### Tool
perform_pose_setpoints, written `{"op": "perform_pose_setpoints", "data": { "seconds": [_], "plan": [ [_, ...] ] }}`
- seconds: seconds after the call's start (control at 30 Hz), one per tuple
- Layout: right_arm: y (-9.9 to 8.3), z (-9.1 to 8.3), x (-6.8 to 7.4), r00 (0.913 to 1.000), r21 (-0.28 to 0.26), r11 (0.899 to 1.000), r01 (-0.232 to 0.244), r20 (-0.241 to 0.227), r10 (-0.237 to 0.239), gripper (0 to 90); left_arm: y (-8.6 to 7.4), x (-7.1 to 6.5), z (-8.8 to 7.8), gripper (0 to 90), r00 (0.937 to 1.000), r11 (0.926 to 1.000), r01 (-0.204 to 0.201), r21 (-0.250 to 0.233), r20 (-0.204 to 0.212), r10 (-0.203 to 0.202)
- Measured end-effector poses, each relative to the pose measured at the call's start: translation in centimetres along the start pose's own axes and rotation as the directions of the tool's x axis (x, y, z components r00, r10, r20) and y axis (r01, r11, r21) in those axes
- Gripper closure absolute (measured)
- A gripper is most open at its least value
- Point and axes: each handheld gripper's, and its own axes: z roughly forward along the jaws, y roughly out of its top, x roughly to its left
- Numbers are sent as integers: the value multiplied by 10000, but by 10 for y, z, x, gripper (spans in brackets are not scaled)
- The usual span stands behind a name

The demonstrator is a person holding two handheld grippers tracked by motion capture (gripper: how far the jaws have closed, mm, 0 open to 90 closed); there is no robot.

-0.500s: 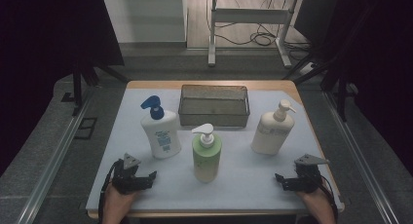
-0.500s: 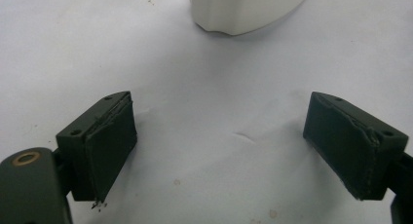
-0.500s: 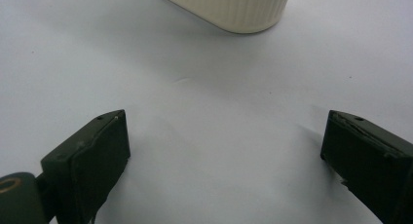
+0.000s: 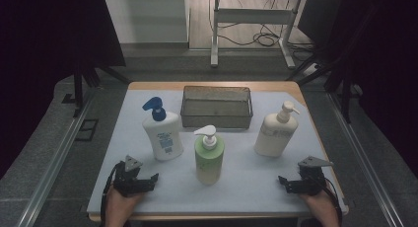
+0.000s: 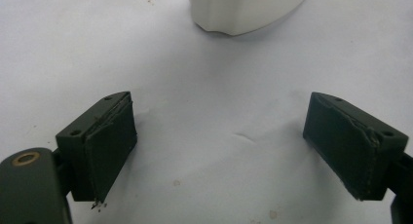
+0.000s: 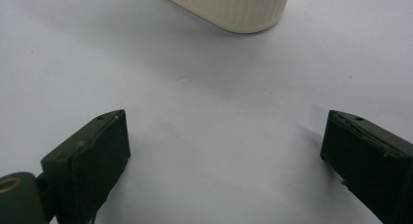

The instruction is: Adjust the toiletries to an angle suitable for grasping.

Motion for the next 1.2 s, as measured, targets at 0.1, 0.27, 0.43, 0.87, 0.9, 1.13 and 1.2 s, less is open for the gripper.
{"op": "perform_pose_setpoints", "data": {
  "seconds": [0.1, 0.27, 0.43, 0.87, 0.9, 1.13, 1.2],
  "plan": [
    [0, 0, 0, 10000, 3, 10000, -6, -7, 6, 36, 0, 0, 0, 119, 10000, 10000, 7, -2, 3, -7],
    [0, 0, 0, 10000, 9, 10000, -6, -21, 6, 36, 0, 0, 0, 119, 10000, 10000, -5, -1, 1, 5],
    [0, 0, 0, 10000, 15, 10000, -12, -28, 12, 36, 0, 0, 0, 119, 10000, 10000, -30, 35, -12, 30],
    [0, -2, -3, 10000, -51, 10000, -85, -43, 85, 87, 0, 0, 0, 119, 10000, 10000, 1, 3, 3, -1],
    [0, -3, -4, 10000, -63, 10000, -64, -62, 64, 97, 0, 0, 0, 119, 10000, 10000, 1, 3, 3, -1],
    [2, -4, -4, 9996, -124, 9999, 94, -258, -97, 121, 0, 0, 0, 119, 10000, 10000, 0, -4, -2, 0],
    [3, -4, -4, 9991, -162, 9997, 206, -379, -212, 131, 0, 0, 0, 119, 10000, 10000, 1, -4, 0, -1]
  ]
}}
